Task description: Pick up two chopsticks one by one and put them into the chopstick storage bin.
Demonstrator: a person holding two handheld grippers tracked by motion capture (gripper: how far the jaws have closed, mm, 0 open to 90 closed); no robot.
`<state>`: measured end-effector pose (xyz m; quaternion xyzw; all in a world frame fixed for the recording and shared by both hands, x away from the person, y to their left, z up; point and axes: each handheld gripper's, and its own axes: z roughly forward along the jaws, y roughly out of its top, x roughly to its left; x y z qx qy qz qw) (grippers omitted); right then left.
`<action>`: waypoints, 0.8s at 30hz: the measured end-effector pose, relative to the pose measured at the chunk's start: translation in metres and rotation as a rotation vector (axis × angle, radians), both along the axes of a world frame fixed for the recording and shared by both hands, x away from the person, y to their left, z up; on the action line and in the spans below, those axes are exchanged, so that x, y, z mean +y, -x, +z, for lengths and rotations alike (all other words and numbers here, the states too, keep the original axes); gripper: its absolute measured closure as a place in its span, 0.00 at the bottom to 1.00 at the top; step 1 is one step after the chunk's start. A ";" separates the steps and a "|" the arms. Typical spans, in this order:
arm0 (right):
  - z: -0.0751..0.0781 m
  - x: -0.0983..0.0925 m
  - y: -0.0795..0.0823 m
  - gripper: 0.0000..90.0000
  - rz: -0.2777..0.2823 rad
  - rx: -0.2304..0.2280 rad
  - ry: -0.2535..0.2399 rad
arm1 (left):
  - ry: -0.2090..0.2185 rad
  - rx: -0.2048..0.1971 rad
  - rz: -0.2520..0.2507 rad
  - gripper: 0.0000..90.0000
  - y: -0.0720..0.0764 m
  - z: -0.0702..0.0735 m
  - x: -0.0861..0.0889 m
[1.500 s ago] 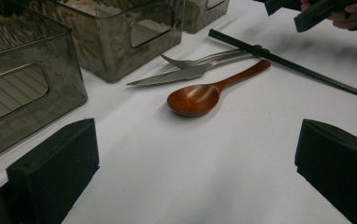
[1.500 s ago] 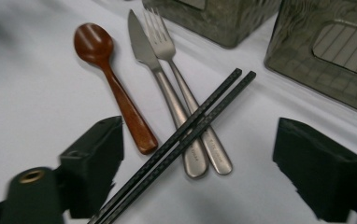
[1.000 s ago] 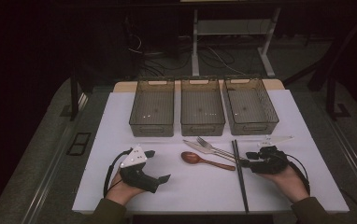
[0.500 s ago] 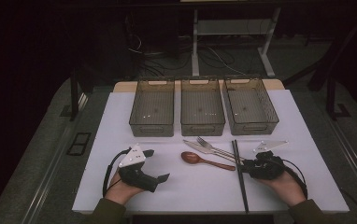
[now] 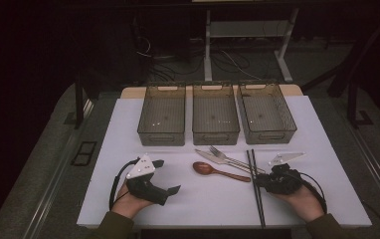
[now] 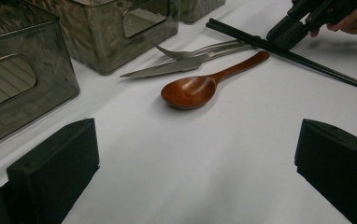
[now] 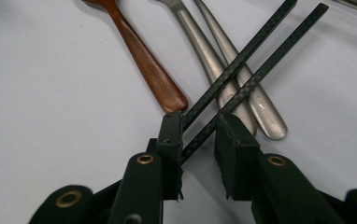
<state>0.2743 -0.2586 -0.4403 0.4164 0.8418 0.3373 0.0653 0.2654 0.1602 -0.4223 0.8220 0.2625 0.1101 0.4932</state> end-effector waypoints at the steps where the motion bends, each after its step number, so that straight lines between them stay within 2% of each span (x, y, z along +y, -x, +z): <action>1: 0.000 0.000 0.000 0.78 0.000 0.000 0.000 | 0.001 0.000 0.000 0.00 0.000 0.000 0.000; 7: 0.000 -0.001 -0.001 0.78 -0.016 0.012 0.002 | -0.001 0.001 -0.003 0.00 0.000 0.000 0.000; 10: 0.001 0.000 0.000 0.76 -0.023 0.014 0.024 | -0.002 0.000 -0.003 0.00 0.000 0.000 0.000; 18: 0.000 0.000 0.000 0.71 -0.048 0.032 0.039 | -0.003 0.000 -0.004 0.00 0.000 0.000 -0.001; 24: 0.001 0.000 0.000 0.73 -0.062 0.027 0.054 | 0.001 -0.001 -0.002 0.00 0.000 0.000 -0.001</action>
